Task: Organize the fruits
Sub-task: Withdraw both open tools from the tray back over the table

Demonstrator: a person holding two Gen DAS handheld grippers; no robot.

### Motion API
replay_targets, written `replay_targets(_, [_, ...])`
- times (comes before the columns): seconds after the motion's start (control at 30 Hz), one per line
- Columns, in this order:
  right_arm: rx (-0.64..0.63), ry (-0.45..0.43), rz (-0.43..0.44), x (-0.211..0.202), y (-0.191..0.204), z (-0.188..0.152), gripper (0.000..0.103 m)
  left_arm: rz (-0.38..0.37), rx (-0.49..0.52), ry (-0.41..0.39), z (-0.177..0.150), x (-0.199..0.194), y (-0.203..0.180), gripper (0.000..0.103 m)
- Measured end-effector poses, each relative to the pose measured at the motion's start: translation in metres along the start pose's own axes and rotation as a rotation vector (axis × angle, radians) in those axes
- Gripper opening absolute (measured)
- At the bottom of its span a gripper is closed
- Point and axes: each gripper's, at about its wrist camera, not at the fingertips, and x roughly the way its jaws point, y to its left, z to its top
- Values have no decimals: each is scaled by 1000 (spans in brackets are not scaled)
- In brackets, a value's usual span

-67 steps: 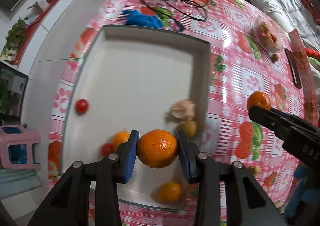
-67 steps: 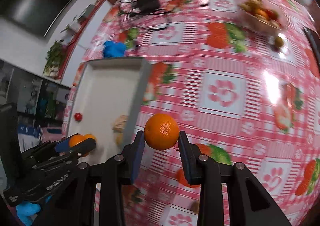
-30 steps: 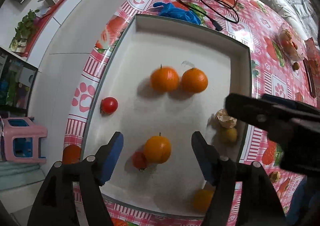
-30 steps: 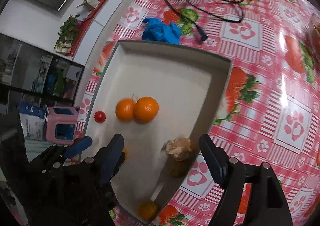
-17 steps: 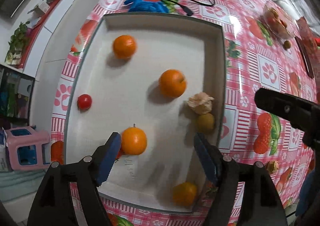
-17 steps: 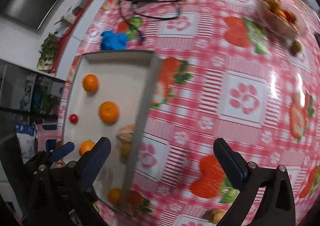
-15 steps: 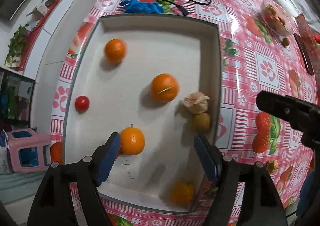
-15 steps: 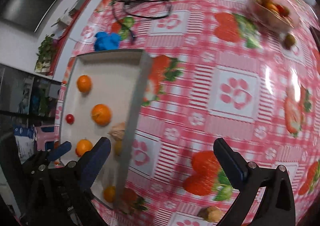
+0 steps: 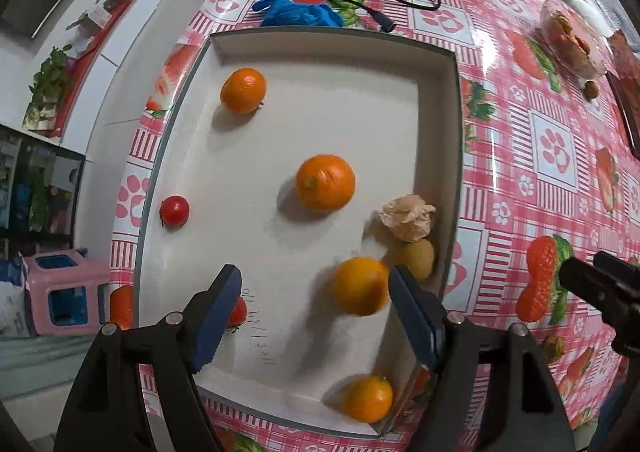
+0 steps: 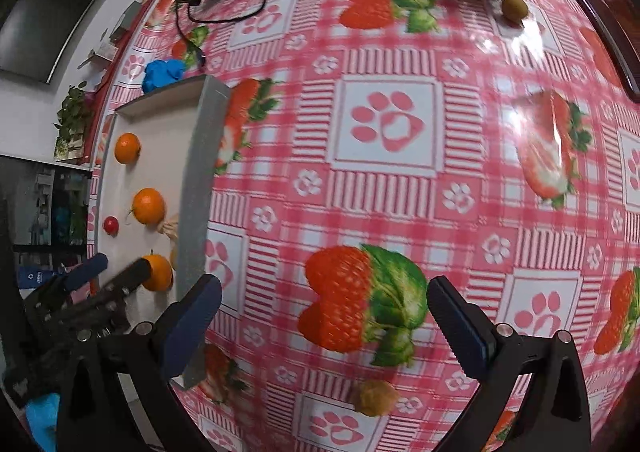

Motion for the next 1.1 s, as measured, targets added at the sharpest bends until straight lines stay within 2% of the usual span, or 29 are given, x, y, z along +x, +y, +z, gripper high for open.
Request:
replay_targets(0.3, [24,29,-11,-1,-17,-8,103,5,-1,2,1,2,1,79])
replay_targets(1.1, [51,54,-26,5,-25,-11,103,15,47,-9,-9,-4,-11,79])
